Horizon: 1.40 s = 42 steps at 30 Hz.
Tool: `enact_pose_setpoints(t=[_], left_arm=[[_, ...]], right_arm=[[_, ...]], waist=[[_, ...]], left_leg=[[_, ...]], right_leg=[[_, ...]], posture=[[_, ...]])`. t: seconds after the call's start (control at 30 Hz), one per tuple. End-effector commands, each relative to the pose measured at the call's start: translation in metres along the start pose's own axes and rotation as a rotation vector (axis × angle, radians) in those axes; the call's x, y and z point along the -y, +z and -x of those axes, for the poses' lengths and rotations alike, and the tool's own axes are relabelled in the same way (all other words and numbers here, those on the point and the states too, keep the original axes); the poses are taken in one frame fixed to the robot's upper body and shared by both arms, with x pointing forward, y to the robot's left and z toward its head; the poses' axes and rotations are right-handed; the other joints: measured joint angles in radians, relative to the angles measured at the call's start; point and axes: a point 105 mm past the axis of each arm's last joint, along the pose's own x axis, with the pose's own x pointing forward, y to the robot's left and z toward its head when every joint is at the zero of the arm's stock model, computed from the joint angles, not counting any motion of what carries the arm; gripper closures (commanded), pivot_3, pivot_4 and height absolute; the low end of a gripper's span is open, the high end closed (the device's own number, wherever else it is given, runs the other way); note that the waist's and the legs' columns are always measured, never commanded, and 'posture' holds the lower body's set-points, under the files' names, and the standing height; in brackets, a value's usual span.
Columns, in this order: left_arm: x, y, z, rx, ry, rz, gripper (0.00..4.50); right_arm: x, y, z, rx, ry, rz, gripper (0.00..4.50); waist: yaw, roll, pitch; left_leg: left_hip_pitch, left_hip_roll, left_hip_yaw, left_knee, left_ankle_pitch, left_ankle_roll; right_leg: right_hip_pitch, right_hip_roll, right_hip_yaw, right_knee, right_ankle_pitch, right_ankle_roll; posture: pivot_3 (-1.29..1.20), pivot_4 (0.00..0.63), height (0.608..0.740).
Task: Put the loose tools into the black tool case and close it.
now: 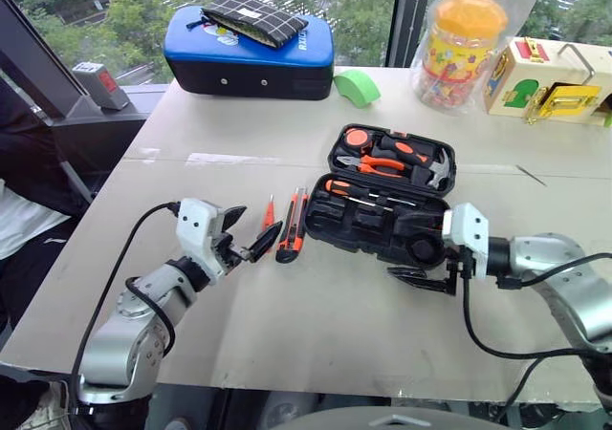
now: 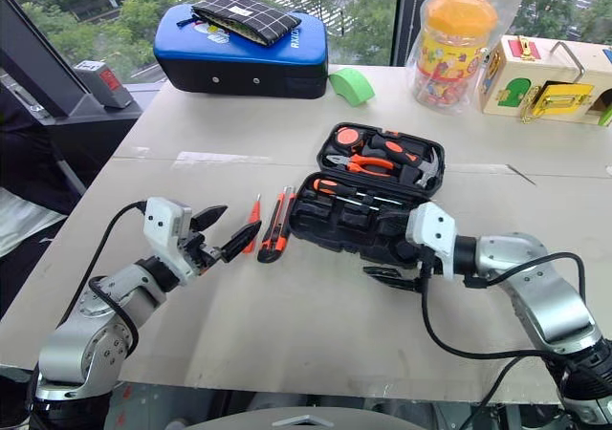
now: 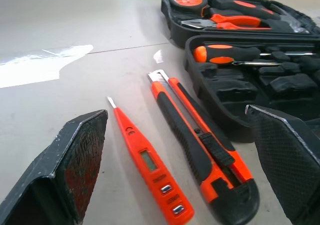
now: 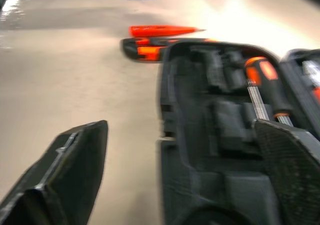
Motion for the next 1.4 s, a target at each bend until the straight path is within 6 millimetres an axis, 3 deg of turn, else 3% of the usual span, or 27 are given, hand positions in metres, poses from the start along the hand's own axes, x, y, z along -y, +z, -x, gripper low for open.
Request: enact_pose_setpoints(t=[0.03,0.13,0.3,0.43,0.6,0.9,1.07,1.4], left_arm=[[-0.001,0.016,0.011,0.037,-0.023,-0.028,0.00],[-0.004,0.017,0.017,0.019,-0.029,-0.030,0.00],[0.011,0.013,0.029,-0.043,-0.126,-0.070,0.00],[0.022,0.008,0.035,-0.077,-0.184,-0.077,0.00],[0.015,0.007,0.036,-0.098,-0.107,-0.122,0.00],[-0.002,0.001,0.008,-0.114,0.208,-0.072,0.00],[0.004,0.006,-0.007,-0.141,0.227,-0.060,0.00],[0.022,0.005,-0.023,-0.221,0.146,-0.070,0.00]], right_arm=[[0.002,0.010,-0.005,-0.005,-0.003,0.043,0.02],[0.008,0.008,-0.010,-0.029,-0.012,0.051,0.02],[0.007,-0.008,-0.019,-0.082,0.012,0.039,0.02],[0.005,-0.003,-0.025,-0.045,0.041,0.031,0.02],[0.006,0.009,-0.029,0.031,0.048,0.021,0.02],[-0.003,0.038,-0.021,0.199,0.075,0.053,0.02],[-0.003,0.029,-0.016,0.168,0.051,0.036,0.02],[-0.015,0.047,0.001,0.258,0.049,0.047,0.02]], waist=[[-0.002,0.000,0.000],[0.000,0.000,0.000],[0.001,0.000,0.001],[0.001,0.000,0.001],[0.000,0.000,0.001],[0.003,-0.001,0.001],[0.001,-0.002,0.000],[0.002,-0.002,0.001]], left_leg=[[0.000,0.000,0.000,0.000,0.000,0.000],[0.000,0.000,0.000,-0.001,0.000,0.000],[0.000,0.000,0.000,-0.001,0.000,0.000],[-0.001,0.000,0.000,-0.001,0.000,0.000],[0.000,0.000,0.000,-0.001,0.000,0.000],[-0.001,-0.001,-0.001,-0.002,0.000,0.000],[0.000,-0.001,-0.001,-0.001,0.000,0.000],[0.000,-0.001,-0.001,-0.001,0.000,-0.001]], right_leg=[[0.000,0.000,0.000,0.000,0.000,0.000],[0.000,0.000,0.000,0.000,0.000,0.000],[0.000,0.000,0.000,-0.002,0.000,0.000],[0.000,-0.001,-0.001,-0.003,0.000,0.000],[0.000,-0.001,-0.001,-0.003,0.000,0.000],[0.000,-0.001,-0.001,-0.003,0.000,0.000],[0.000,-0.001,-0.001,-0.002,0.000,0.000],[0.000,0.001,-0.001,0.000,0.000,0.000]], posture=[[0.00,0.150,0.740],[0.00,0.150,0.740],[0.00,0.150,0.740],[0.00,0.150,0.740],[0.00,0.150,0.740],[0.00,0.150,0.740],[0.00,0.150,0.740],[0.00,0.150,0.740]])
